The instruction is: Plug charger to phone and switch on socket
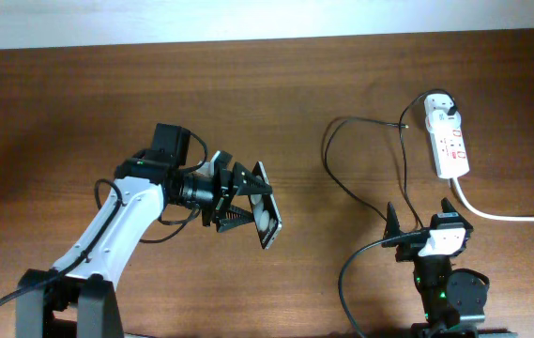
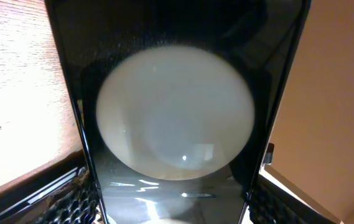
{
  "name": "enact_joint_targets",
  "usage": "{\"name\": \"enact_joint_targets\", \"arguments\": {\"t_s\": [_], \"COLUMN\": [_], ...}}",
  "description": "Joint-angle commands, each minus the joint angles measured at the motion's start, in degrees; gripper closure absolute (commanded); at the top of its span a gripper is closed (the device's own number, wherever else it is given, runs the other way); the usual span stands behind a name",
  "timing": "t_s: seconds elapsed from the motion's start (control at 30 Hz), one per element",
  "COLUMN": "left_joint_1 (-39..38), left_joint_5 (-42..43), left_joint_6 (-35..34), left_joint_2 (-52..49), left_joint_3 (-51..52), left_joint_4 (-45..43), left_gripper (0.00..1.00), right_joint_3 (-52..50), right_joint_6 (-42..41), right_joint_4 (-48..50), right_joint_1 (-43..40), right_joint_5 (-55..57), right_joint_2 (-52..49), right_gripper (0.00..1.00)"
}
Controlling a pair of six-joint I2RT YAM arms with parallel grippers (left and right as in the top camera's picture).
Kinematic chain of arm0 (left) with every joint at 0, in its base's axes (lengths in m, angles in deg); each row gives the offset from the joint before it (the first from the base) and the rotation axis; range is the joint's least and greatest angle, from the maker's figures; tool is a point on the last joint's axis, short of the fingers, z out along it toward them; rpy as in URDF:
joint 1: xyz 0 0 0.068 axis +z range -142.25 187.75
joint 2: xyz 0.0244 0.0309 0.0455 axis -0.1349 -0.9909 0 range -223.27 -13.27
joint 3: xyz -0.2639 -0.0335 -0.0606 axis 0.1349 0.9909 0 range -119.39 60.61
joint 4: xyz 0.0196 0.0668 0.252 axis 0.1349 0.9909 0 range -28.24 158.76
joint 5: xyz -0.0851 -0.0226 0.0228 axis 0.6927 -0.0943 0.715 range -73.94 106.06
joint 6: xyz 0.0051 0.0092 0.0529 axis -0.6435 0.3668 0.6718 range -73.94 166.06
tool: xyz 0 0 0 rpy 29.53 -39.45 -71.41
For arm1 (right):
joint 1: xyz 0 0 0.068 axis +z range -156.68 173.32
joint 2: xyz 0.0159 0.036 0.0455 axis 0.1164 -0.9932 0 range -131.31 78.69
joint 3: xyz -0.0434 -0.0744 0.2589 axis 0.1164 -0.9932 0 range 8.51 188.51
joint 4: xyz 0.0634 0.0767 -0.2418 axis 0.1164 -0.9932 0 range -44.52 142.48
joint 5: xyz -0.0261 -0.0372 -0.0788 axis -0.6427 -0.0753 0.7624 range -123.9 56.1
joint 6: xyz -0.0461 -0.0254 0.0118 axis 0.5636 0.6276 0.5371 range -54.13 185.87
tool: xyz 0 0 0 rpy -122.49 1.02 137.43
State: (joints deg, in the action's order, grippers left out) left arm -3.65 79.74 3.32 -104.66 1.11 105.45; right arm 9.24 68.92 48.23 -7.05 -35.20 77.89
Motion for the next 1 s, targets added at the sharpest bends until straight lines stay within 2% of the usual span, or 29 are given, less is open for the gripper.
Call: {"name": "enact_joint_targets", "arguments": {"t_s": [0.0, 0.1, 0.17, 0.37, 0.47, 0.53, 0.67, 0.7, 0.8, 0.87, 0.93, 0.97], "left_joint_1": [-0.1, -0.1, -0.1, -0.1, -0.1, -0.1, -0.1, -0.1, -0.1, -0.1, -0.1, -0.1], "left_joint_5": [2.6, 2.5, 2.5, 2.5, 2.5, 2.5, 2.5, 2.5, 2.5, 2.5, 2.6, 2.5], "left_joint_6": [-0.1, -0.1, -0.1, -0.1, -0.1, -0.1, -0.1, -0.1, -0.1, -0.1, -0.1, -0.2], "left_joint_2": [0.3, 0.3, 0.3, 0.3, 0.3, 0.3, 0.3, 0.3, 0.3, 0.3, 0.3, 0.3], "left_joint_3": [-0.1, -0.1, -0.1, -0.1, -0.1, -0.1, -0.1, -0.1, -0.1, -0.1, -0.1, -0.1], "left_joint_4": [-0.1, -0.1, -0.2, -0.2, -0.2, -0.2, -0.1, -0.2, -0.1, -0.1, -0.1, -0.2], "left_gripper": [0.25, 0.24, 0.24, 0.23, 0.23, 0.22, 0.22, 0.22, 0.22, 0.22, 0.21, 0.21], "right_joint_3": [-0.4, -0.4, -0.4, -0.4, -0.4, -0.4, 4.3, 6.8, 18.1, 32.2, 46.7, 50.2], "right_joint_6": [4.7, 4.1, -2.4, -65.1, -65.9, -57.6, -54.2, -51.8, -37.2, -26.3, -21.7, -21.7], "right_joint_4": [0.4, 1.4, 0.3, 1.5, 1.6, 2.1, 1.6, -1.3, -15.7, -30.2, -45.4, -47.7], "right_joint_1": [0.3, 0.3, 0.3, 0.3, 0.3, 0.3, 0.3, 0.3, 0.4, 0.4, 2.6, 4.9], "right_joint_5": [7.6, 5.9, -6.5, -54.5, -52.8, -50.4, -50.4, -49.7, -45.0, -39.4, -29.9, -27.6], "right_joint_2": [0.4, 0.4, 0.4, 0.3, 0.3, 0.3, -1.6, -4.0, -15.2, -24.4, -29.7, -29.9], "right_gripper": [0.01, 0.01, 0.01, 0.01, 0.01, 0.02, 0.01, 0.01, 0.01, 0.01, 0.01, 0.01]}}
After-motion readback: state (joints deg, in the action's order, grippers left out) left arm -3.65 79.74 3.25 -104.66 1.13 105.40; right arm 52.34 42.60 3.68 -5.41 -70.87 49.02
